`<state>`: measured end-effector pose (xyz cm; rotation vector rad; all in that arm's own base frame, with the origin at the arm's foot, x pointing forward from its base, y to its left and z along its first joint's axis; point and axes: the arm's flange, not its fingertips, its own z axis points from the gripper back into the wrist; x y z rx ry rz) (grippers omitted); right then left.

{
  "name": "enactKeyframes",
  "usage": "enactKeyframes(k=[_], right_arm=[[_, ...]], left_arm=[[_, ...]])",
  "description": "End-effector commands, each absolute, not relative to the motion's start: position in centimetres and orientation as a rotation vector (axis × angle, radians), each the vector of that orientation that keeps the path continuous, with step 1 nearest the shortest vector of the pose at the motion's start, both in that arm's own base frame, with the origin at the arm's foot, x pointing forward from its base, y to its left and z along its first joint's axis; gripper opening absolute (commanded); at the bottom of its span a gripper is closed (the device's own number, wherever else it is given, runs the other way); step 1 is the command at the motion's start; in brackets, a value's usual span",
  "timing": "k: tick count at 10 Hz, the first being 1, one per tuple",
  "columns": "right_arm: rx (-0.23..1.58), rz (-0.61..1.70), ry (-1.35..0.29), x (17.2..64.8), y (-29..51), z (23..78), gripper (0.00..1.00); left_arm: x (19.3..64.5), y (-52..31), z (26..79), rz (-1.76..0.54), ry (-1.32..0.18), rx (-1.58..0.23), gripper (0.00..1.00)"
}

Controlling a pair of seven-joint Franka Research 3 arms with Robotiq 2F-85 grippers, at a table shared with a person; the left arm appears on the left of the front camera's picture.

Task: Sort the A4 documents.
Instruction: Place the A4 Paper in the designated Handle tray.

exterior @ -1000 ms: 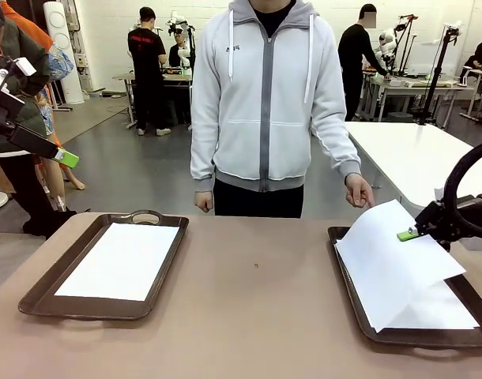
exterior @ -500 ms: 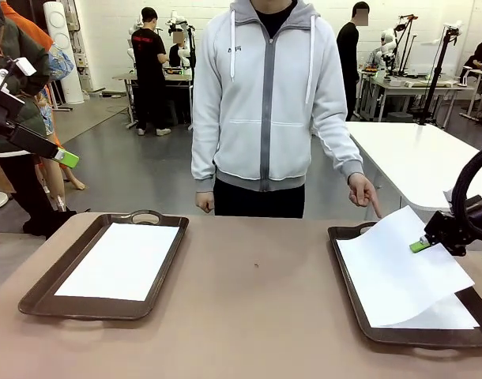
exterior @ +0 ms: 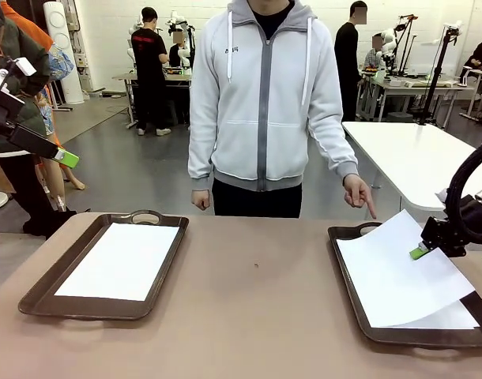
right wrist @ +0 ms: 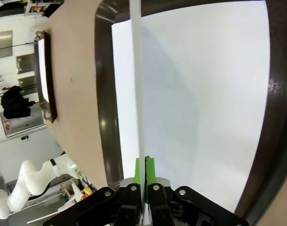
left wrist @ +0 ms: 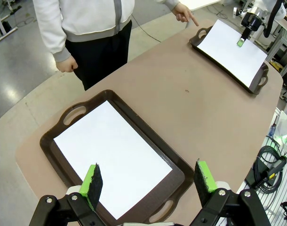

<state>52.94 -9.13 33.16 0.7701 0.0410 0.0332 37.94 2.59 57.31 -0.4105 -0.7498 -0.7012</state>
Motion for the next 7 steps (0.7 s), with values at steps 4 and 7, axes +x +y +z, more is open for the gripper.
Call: enactKeyframes(k=[4,7], right_arm=[[0.653,0.001,0.073,52.4,-8.0,31.5,0.01],[0.609,-0.014,0.097,52.8,-7.9,30.2,0.01]], left_arm=[[37.9,2.6,57.1,-0.713,-0.748,-0.398,1.0],[37.9,2.6,57.1,-0.713,-0.748,-0.398,1.0]])
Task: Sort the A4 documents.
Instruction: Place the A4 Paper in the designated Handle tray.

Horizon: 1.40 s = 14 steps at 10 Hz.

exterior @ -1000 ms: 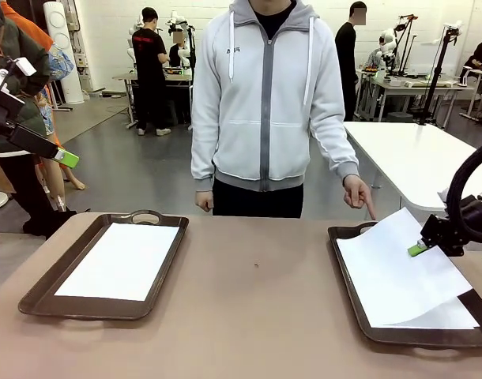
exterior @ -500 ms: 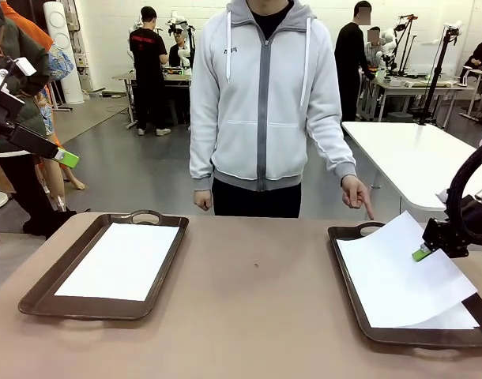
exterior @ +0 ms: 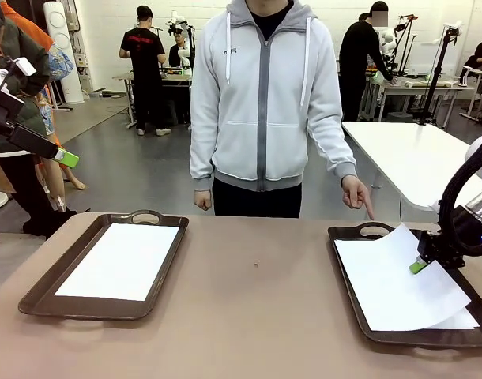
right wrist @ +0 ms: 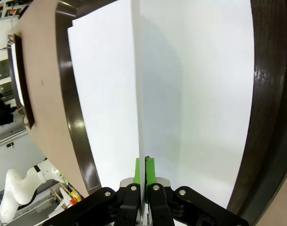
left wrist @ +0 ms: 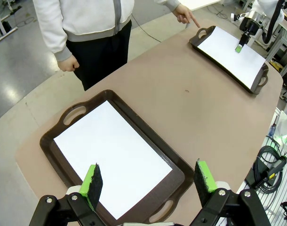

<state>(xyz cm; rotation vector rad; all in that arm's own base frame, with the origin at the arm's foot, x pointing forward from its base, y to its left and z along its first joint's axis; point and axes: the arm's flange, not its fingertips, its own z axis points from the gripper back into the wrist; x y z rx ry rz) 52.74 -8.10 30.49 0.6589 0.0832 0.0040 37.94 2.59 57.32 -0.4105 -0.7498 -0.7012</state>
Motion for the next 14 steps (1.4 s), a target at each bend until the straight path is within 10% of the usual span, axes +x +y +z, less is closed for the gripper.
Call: enactKeyframes(k=[1,5,14], right_arm=[[0.596,-0.019,0.099,52.8,-8.0,30.2,0.01],[0.565,-0.034,0.094,52.9,-8.1,30.1,0.01],[0.428,-0.042,0.047,52.3,-8.6,32.4,0.89]], left_arm=[[37.9,2.6,57.1,-0.713,-0.748,-0.398,1.0],[37.9,2.6,57.1,-0.713,-0.748,-0.398,1.0],[37.9,2.6,57.1,-0.713,-0.748,-0.398,1.0]])
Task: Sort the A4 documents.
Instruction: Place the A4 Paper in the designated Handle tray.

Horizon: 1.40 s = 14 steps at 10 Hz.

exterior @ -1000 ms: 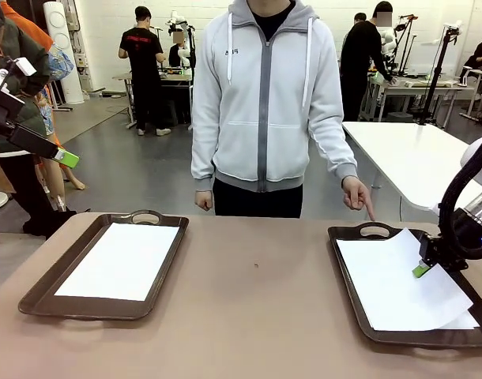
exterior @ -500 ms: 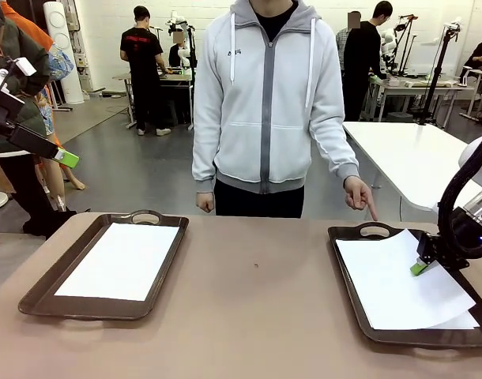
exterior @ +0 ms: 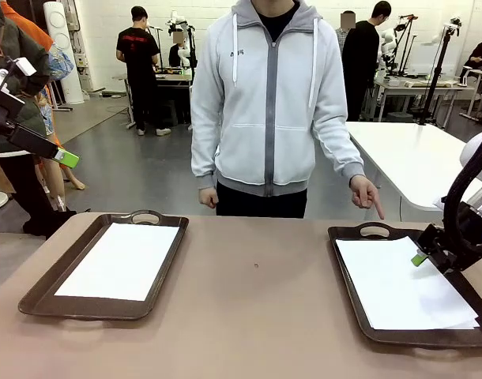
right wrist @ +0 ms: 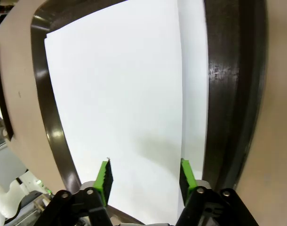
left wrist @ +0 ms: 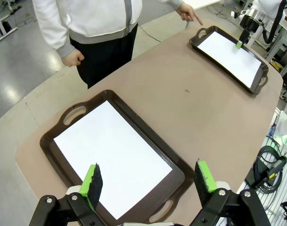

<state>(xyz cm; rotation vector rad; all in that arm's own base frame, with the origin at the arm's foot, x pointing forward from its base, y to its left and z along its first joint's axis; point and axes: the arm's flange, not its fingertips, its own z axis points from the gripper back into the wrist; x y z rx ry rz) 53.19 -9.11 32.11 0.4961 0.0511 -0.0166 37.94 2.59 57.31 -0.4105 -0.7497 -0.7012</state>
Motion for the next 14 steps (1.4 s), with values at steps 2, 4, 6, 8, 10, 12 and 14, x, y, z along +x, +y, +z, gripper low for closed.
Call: enactKeyframes(k=[2,4,6,8,10,12,14], right_arm=[[0.405,-0.063,0.031,51.7,-9.4,32.9,1.0],[0.407,-0.072,0.012,51.3,-9.8,33.5,1.0],[0.435,-0.045,0.017,52.2,-10.0,33.4,1.0],[0.435,-0.045,0.017,52.2,-10.0,33.4,1.0],[0.435,-0.045,0.017,52.2,-10.0,33.4,1.0],[0.435,-0.045,0.017,52.2,-10.0,33.4,1.0],[0.435,-0.045,0.017,52.2,-10.0,33.4,1.0]], left_arm=[[37.9,2.6,57.1,-0.713,-0.748,-0.398,1.0],[37.9,2.6,57.1,-0.713,-0.748,-0.398,1.0],[37.9,2.6,57.1,-0.713,-0.748,-0.398,1.0],[37.9,2.6,57.1,-0.713,-0.748,-0.398,1.0],[37.9,2.6,57.1,-0.713,-0.748,-0.398,1.0],[37.9,2.6,57.1,-0.713,-0.748,-0.398,1.0],[37.9,2.6,57.1,-0.713,-0.748,-0.398,1.0]])
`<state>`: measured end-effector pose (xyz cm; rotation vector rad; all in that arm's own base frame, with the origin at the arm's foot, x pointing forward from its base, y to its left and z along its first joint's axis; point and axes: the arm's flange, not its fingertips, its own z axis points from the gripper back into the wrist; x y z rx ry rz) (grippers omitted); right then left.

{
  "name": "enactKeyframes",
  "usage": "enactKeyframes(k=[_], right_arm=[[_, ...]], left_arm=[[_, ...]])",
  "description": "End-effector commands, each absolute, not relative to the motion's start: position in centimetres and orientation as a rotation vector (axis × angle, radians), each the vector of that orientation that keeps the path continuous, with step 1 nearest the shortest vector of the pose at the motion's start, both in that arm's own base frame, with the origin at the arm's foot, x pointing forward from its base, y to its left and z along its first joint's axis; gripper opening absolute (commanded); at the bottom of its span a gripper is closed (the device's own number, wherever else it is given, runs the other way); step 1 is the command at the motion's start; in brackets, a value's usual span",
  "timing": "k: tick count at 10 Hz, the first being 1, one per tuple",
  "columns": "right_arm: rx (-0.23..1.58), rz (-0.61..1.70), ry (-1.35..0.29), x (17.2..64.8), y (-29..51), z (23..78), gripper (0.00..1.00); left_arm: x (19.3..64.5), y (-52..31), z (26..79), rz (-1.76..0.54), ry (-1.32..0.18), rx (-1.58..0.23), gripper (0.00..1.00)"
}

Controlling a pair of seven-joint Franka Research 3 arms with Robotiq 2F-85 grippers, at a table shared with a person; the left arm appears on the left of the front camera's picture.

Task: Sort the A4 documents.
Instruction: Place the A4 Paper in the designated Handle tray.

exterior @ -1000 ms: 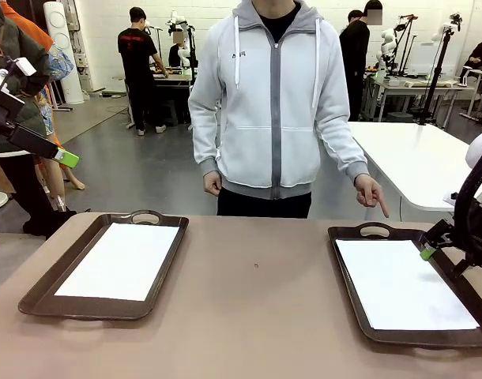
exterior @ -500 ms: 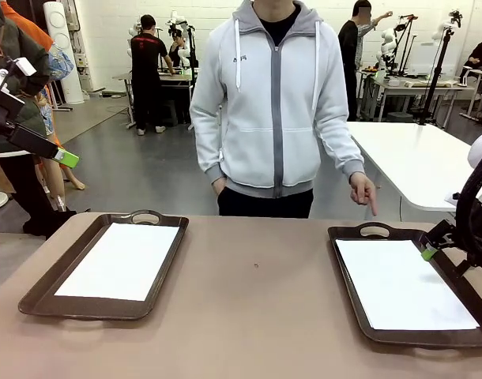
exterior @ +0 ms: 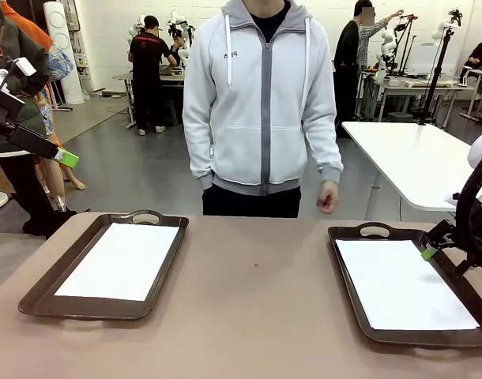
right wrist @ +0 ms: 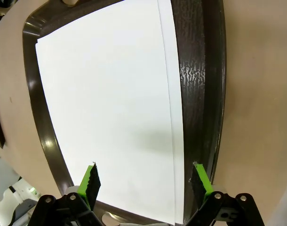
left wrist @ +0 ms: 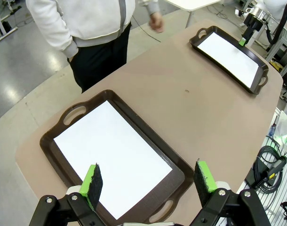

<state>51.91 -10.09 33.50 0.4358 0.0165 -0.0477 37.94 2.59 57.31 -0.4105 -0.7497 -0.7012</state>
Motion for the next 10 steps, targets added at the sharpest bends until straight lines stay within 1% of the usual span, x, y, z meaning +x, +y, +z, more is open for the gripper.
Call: enactKeyframes(k=[1,10], right_arm=[[0.435,-0.045,0.017,52.19,-10.0,33.4,1.0],[0.435,-0.045,0.017,52.19,-10.0,33.4,1.0]], left_arm=[[37.93,2.56,57.14,-0.713,-0.748,-0.398,1.0],[37.93,2.56,57.14,-0.713,-0.748,-0.398,1.0]])
